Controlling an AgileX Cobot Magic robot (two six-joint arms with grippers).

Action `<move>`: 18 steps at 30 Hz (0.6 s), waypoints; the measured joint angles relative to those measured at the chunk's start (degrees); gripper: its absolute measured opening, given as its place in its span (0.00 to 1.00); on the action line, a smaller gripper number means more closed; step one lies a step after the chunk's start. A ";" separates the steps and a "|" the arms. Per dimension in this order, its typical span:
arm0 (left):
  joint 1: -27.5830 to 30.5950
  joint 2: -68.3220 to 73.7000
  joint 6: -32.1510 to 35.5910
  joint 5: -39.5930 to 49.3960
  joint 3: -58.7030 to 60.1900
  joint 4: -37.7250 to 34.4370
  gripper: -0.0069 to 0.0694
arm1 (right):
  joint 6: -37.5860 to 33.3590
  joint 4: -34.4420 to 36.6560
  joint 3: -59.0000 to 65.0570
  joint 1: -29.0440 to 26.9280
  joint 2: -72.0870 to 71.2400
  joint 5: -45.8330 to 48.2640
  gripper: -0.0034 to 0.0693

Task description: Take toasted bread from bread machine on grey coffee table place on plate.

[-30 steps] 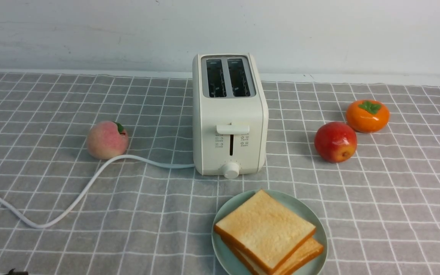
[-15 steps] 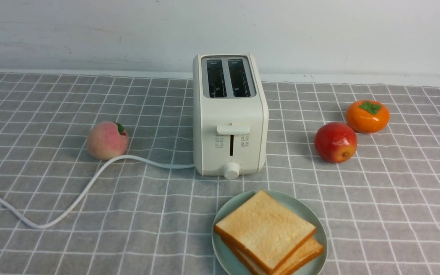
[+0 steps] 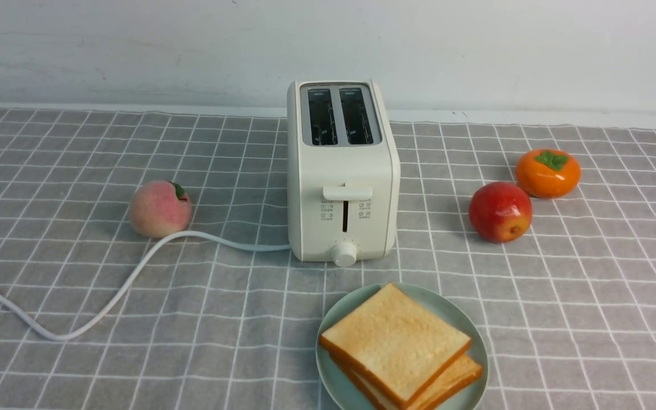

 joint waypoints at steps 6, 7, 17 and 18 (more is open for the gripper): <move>0.13 0.00 0.02 0.00 0.00 0.00 0.11 | 0.00 -0.15 0.00 0.00 0.00 0.00 0.12; 0.13 0.00 0.02 0.00 0.00 0.00 0.11 | 0.00 -0.15 0.00 0.00 0.00 0.00 0.12; 0.13 0.00 0.02 0.00 0.00 0.00 0.12 | 0.00 -0.15 0.00 0.00 0.00 0.00 0.15; 0.13 0.00 0.02 0.00 0.00 0.00 0.12 | 0.00 -0.15 0.00 0.00 0.00 0.00 0.15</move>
